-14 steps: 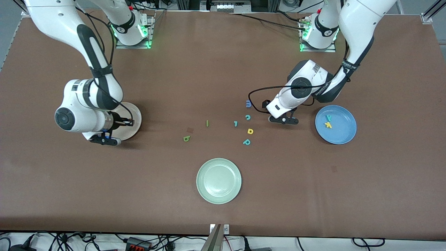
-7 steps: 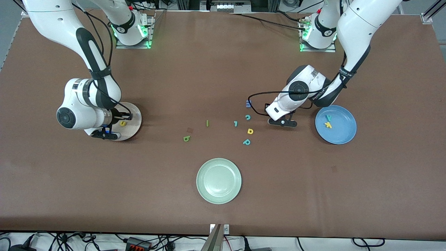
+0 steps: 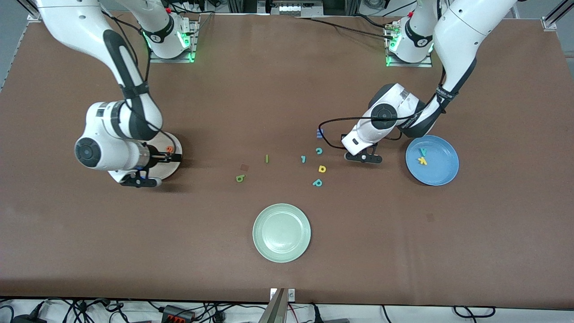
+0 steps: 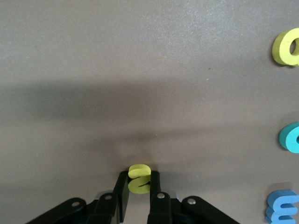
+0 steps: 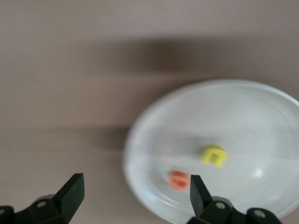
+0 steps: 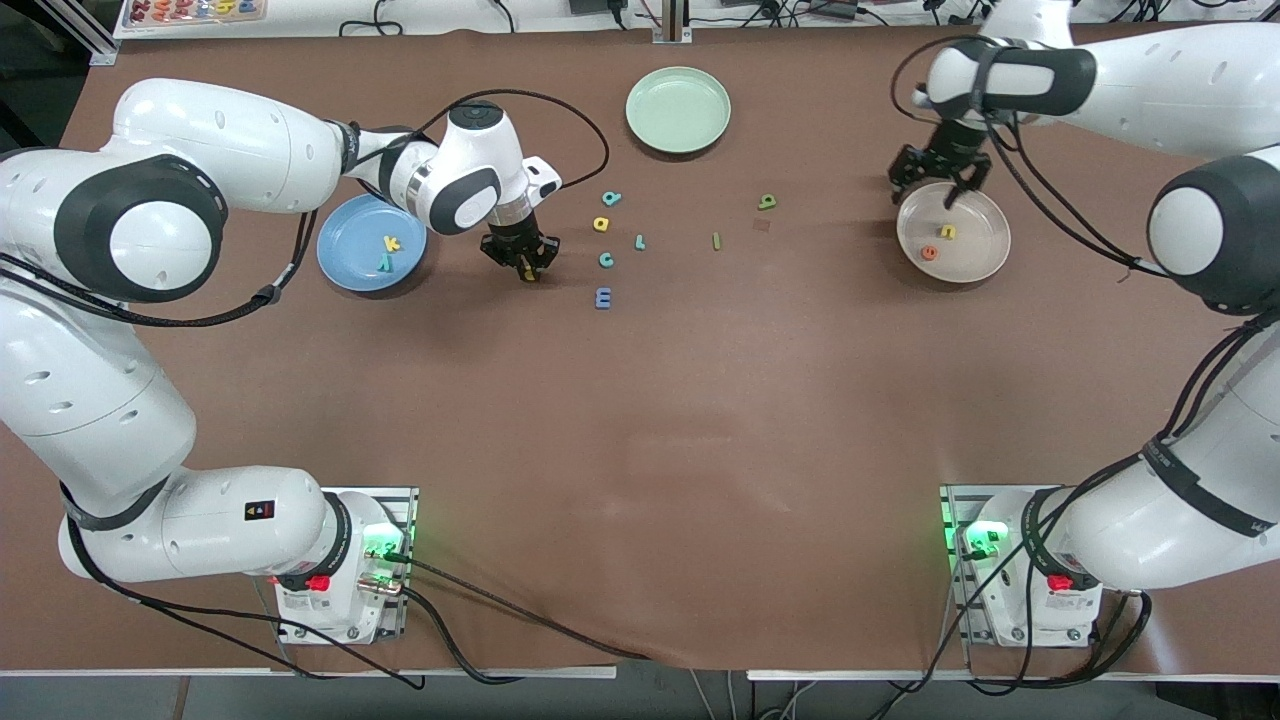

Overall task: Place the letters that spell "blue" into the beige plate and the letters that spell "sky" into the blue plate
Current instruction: 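Carry yellow s to the blue plate while the right gripper grasps green b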

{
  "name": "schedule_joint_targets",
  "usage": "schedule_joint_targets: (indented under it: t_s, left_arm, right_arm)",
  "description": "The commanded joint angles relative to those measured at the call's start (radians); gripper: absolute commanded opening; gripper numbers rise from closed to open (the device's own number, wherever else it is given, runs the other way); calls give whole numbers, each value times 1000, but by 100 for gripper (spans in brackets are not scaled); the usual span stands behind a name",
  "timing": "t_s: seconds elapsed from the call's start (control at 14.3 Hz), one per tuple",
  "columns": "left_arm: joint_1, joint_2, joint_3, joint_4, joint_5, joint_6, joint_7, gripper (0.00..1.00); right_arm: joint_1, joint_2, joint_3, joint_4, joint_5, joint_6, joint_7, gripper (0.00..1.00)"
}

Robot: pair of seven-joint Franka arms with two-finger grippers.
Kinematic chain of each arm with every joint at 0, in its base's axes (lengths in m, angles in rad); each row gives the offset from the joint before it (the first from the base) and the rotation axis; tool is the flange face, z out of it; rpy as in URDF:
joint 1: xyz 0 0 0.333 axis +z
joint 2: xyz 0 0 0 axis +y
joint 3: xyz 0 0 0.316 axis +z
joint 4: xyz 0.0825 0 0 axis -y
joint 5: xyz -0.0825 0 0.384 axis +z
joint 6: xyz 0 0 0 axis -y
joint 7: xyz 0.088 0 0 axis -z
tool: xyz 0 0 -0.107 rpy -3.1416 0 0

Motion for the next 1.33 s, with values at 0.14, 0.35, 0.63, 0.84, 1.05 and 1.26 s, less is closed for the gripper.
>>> schedule_joint_targets:
  t_s: [0.14,0.35,0.63,0.84,1.05,1.26]
  left_arm:
    - [4,-80,-6,163,27,-364,20,1]
    - [21,-77,7,306,27,-619,135,1]
    - [174,-64,7,343,30,-677,297,2]
    - [291,-19,13,332,59,-612,442,1]
    - [383,20,18,265,100,-487,514,1]
    - [417,22,20,187,102,-387,517,15]
  right_arm:
    - [162,136,-7,214,-4,14,6,100]
    - [203,181,-6,282,-48,15,-2,93]
    - [226,207,16,316,-161,93,-193,100]
    - [264,210,22,298,-165,104,-472,100]
    - [296,212,22,253,-167,144,-695,100]
    - [309,210,24,187,-165,262,-912,94]
